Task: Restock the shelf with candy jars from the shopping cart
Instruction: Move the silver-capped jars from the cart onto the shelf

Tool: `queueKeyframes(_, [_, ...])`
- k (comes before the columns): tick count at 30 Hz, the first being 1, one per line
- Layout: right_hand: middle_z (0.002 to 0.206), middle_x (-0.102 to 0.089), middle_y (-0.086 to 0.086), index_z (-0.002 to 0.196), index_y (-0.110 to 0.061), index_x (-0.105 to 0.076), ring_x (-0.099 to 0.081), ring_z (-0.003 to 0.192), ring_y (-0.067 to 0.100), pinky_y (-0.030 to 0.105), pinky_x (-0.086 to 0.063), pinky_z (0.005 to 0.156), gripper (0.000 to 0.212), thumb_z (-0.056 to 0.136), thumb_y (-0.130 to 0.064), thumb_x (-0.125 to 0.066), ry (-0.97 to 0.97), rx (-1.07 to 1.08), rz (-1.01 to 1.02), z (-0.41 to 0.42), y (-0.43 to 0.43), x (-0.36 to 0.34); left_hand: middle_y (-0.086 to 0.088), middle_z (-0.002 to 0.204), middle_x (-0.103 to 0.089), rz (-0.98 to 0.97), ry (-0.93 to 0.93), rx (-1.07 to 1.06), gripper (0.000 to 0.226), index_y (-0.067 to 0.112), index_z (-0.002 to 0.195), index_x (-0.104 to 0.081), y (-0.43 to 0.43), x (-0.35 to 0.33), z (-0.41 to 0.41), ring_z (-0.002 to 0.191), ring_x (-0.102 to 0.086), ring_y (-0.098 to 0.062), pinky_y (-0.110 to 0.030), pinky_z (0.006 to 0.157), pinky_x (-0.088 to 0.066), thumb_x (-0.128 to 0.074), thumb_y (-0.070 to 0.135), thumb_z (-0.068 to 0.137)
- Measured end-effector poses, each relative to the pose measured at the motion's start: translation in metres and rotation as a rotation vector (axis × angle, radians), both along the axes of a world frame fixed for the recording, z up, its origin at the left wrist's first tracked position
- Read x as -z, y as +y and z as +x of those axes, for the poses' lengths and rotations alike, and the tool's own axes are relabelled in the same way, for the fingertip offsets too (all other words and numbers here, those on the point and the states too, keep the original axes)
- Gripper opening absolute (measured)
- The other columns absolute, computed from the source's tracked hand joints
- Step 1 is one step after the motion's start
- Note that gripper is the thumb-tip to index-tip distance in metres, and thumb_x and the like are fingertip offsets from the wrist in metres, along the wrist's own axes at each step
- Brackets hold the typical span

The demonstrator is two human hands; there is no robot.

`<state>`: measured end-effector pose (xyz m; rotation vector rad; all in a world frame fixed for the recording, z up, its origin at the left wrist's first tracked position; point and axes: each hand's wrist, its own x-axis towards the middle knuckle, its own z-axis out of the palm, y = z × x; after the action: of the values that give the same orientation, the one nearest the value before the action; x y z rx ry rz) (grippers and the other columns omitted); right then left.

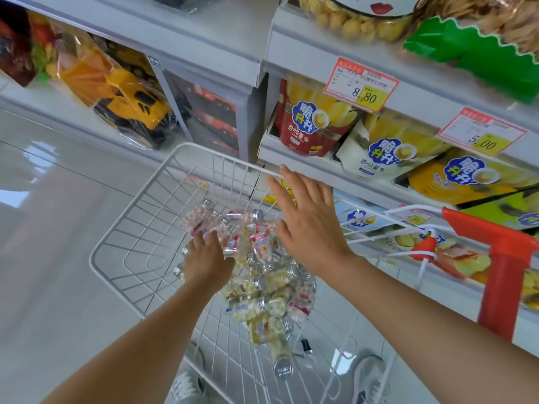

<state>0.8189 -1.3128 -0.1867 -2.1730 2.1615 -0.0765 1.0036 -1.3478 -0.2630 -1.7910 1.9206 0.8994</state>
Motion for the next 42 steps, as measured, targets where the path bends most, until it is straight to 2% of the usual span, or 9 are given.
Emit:
queueKeyframes(7, [0.156, -0.028, 0.011, 0.146, -0.018, -0.038, -0.038, 0.133, 0.03, 0.046, -0.029, 0.108, 0.063, 0.085, -0.025, -0.05, 0.062, 0.032, -0.003, 0.003, 0.0, 0.009, -0.014, 0.14, -0.031, -0.051, -0.044, -0.036, 0.07, 0.014, 0.147, -0.022, -0.006, 0.014, 0.008, 0.127, -0.035, -0.033, -0.04, 0.098, -0.038, -0.059, 0.02, 0.088])
queueKeyframes(14, [0.155, -0.03, 0.014, 0.13, -0.02, -0.057, -0.039, 0.134, 0.033, 0.049, -0.029, 0.109, 0.05, 0.08, -0.023, -0.062, 0.069, 0.006, -0.035, 0.001, 0.002, 0.016, -0.016, 0.122, -0.049, -0.199, 0.107, -0.198, 0.049, 0.007, 0.125, -0.043, -0.012, 0.025, 0.004, 0.103, -0.055, -0.033, -0.035, 0.076, -0.041, -0.069, 0.011, 0.084])
queueKeyframes(21, [0.156, -0.028, 0.012, 0.126, -0.022, -0.058, -0.036, 0.135, 0.032, 0.047, -0.027, 0.109, 0.047, 0.079, -0.022, -0.058, 0.038, 0.006, -0.026, -0.001, 0.002, 0.018, -0.019, 0.126, -0.046, -0.01, 0.054, -0.295, 0.048, 0.002, 0.124, -0.047, -0.017, 0.031, 0.004, 0.106, -0.053, -0.035, -0.036, 0.078, -0.041, -0.068, 0.016, 0.083])
queueKeyframes(26, [0.158, -0.024, 0.011, 0.13, -0.02, -0.054, -0.03, 0.141, 0.029, 0.045, -0.023, 0.113, 0.049, 0.081, -0.021, -0.055, -0.037, 0.006, -0.009, -0.002, 0.003, 0.013, -0.011, 0.116, -0.059, 0.108, 0.344, -0.451, 0.049, 0.005, 0.124, -0.053, -0.018, 0.02, 0.006, 0.1, -0.059, -0.029, -0.035, 0.076, -0.048, -0.073, 0.017, 0.08])
queueKeyframes(28, [0.158, -0.023, 0.012, 0.134, -0.017, -0.051, -0.026, 0.143, 0.028, 0.046, -0.022, 0.115, 0.05, 0.084, -0.018, -0.052, -0.08, -0.008, -0.038, -0.003, 0.005, 0.007, -0.01, 0.104, -0.062, 0.173, 0.486, -0.551, 0.036, 0.007, 0.113, -0.057, -0.017, 0.008, 0.008, 0.092, -0.061, -0.028, -0.039, 0.08, -0.05, -0.072, 0.013, 0.081])
queueKeyframes(31, [0.149, -0.039, 0.013, 0.131, -0.014, -0.054, -0.035, 0.137, 0.026, 0.045, -0.023, 0.116, 0.047, 0.087, -0.017, -0.04, -0.136, -0.167, -0.053, 0.0, 0.013, 0.004, -0.009, 0.092, -0.059, 0.247, 0.663, -0.694, 0.035, 0.002, 0.113, -0.056, -0.018, -0.009, 0.013, 0.084, -0.057, -0.026, -0.041, 0.08, -0.049, -0.07, 0.003, 0.081])
queueKeyframes(34, [0.134, -0.054, 0.006, 0.128, -0.015, -0.057, -0.052, 0.12, 0.023, 0.042, -0.039, 0.106, 0.043, 0.088, -0.013, -0.042, -0.231, -0.286, 0.105, 0.009, 0.018, 0.013, -0.013, 0.099, -0.06, 0.249, 0.757, -0.766, 0.043, 0.004, 0.116, -0.052, -0.02, -0.02, 0.017, 0.086, -0.058, -0.026, -0.039, 0.081, -0.048, -0.072, -0.002, 0.078])
queueKeyframes(38, [0.159, -0.017, -0.003, 0.149, -0.029, -0.026, -0.037, 0.133, 0.025, 0.036, -0.039, 0.105, 0.058, 0.097, -0.015, -0.047, -0.304, -0.019, 0.539, 0.022, 0.01, 0.044, -0.007, 0.096, -0.058, 0.218, 0.793, -0.793, 0.047, 0.007, 0.115, -0.05, -0.022, -0.018, 0.021, 0.086, -0.057, -0.025, -0.037, 0.08, -0.049, -0.075, -0.002, 0.076])
queueKeyframes(42, [0.158, -0.016, 0.005, 0.151, -0.035, -0.02, -0.039, 0.134, 0.03, 0.039, -0.042, 0.103, 0.058, 0.1, -0.025, -0.045, -0.308, 0.092, 0.772, 0.032, 0.007, 0.088, -0.001, 0.094, -0.056, 0.175, 0.754, -0.74, 0.048, 0.013, 0.114, -0.05, -0.024, -0.007, 0.023, 0.079, -0.056, -0.017, -0.027, 0.065, -0.048, -0.077, 0.003, 0.076])
